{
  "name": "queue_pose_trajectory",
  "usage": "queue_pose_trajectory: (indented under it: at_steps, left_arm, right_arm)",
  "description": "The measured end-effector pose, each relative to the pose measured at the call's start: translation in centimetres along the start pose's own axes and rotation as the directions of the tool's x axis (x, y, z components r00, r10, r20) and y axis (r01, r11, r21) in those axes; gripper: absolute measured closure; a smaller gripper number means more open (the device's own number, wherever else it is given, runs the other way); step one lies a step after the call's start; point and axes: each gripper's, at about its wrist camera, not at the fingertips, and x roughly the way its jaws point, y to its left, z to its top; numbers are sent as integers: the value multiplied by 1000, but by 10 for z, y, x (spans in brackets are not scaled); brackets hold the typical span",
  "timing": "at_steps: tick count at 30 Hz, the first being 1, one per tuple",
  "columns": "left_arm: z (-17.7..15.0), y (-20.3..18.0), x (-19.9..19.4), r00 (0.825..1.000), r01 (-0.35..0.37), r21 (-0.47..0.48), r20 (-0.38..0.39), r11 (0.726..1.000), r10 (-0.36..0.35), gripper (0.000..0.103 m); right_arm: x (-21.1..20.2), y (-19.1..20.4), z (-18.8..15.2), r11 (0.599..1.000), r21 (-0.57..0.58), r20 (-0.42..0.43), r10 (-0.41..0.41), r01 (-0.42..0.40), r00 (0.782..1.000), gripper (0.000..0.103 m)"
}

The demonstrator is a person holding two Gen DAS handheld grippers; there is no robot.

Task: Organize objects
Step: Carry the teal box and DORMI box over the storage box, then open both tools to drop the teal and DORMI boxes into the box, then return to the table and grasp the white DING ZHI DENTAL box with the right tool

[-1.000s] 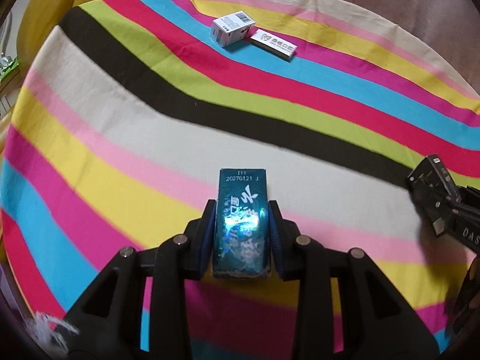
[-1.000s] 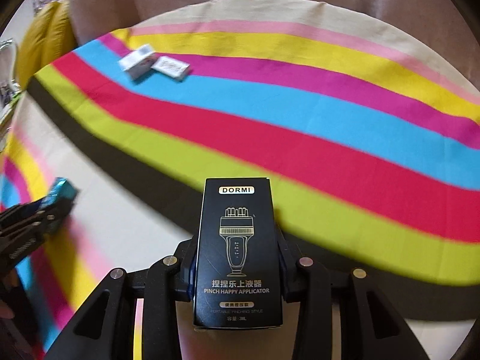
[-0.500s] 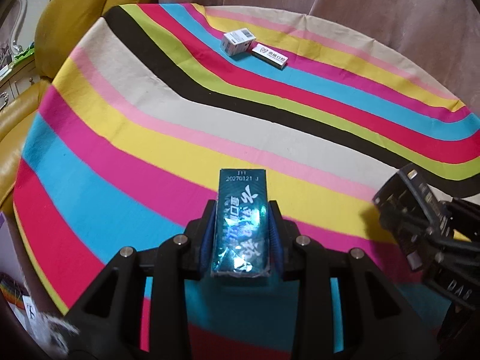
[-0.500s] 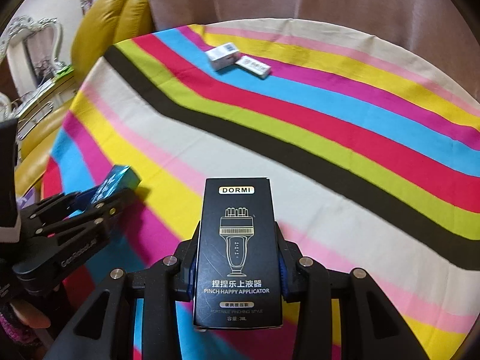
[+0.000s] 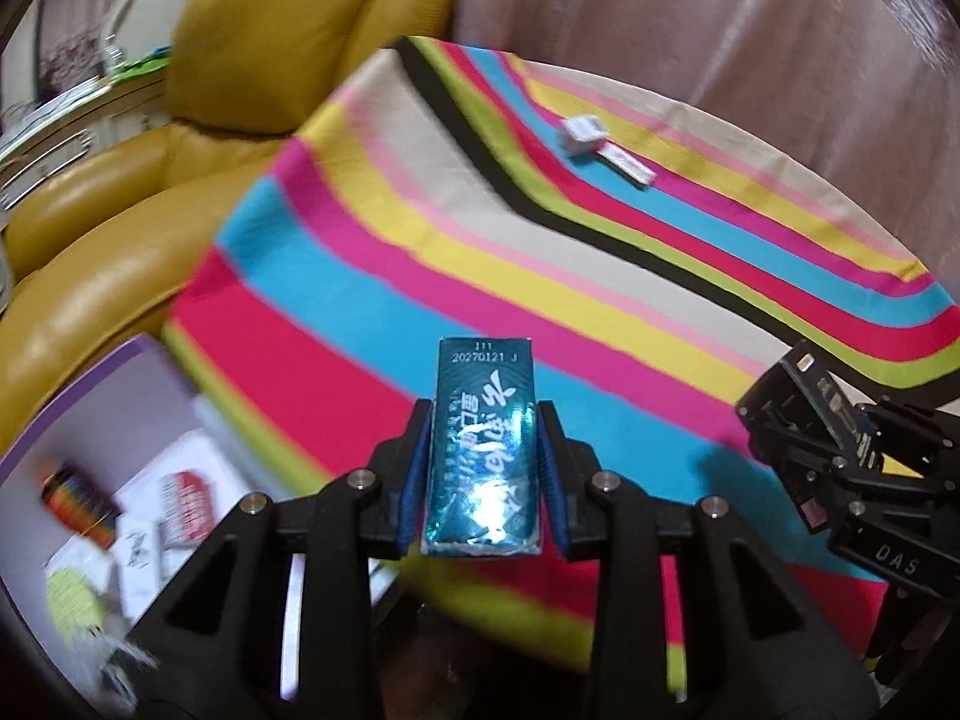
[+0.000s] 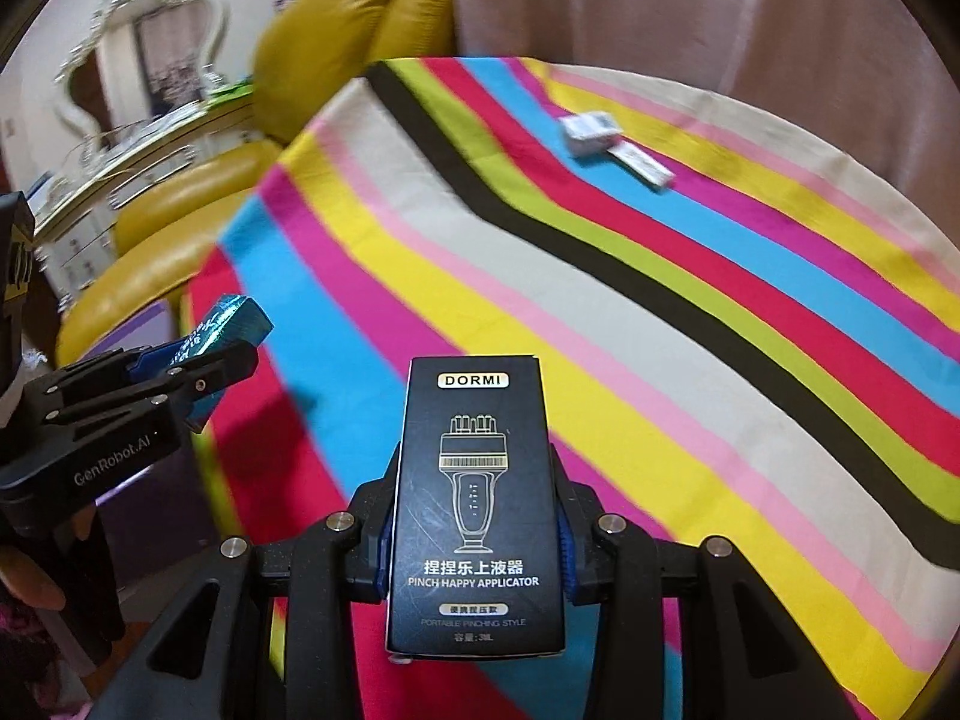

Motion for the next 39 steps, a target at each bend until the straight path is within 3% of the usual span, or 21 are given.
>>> queue_pose_trajectory:
  at_steps: [8,13,18,26,28,29,30,32,34,36,39]
  left_arm:
    - [-20,74,-48,993,-114,-93,-11,989,114,66]
    - [-45,125,-71,980,-198,-188,-42,962,194,66]
    - [-62,163,-89,962,-272,-251,-55,929,267,66]
    - [-82,207,-104,922,-385,-313,-87,868,377,66]
    - [-82,210,-106,899,-435,-314,-89,844,429,53]
    - [-82,212,-108,888,-454,-316,-88,833,451,29]
    - [-81,212,-110,878,-470,-322,-76,822,472,12]
    - [-76,210,-114,870,-474,-331,-30,816,493,9]
    - [-68,201,-114,875,-460,-315,0,831,484,8]
    - [-61,188,-107,892,-432,-283,6,857,451,7]
    - [-44,162,-88,934,-349,-224,-4,910,357,7]
  right_arm:
    - [-8,82,18,977,-165,12,142,-138,990,63]
    - [-5,132,24,939,-253,-19,236,-233,972,63]
    - [6,187,22,872,-345,-94,337,-348,937,63]
    - [23,264,10,764,-504,-165,372,-403,913,63]
    - [29,274,10,756,-498,-176,390,-424,904,62]
    - [33,276,10,752,-484,-194,407,-448,892,61]
    - [35,276,11,747,-460,-214,431,-479,877,57]
    - [35,270,13,748,-416,-217,471,-517,855,49]
    - [33,256,18,766,-385,-187,482,-516,856,45]
    - [30,233,26,798,-340,-150,477,-498,866,44]
    - [28,188,36,857,-258,-98,436,-446,894,44]
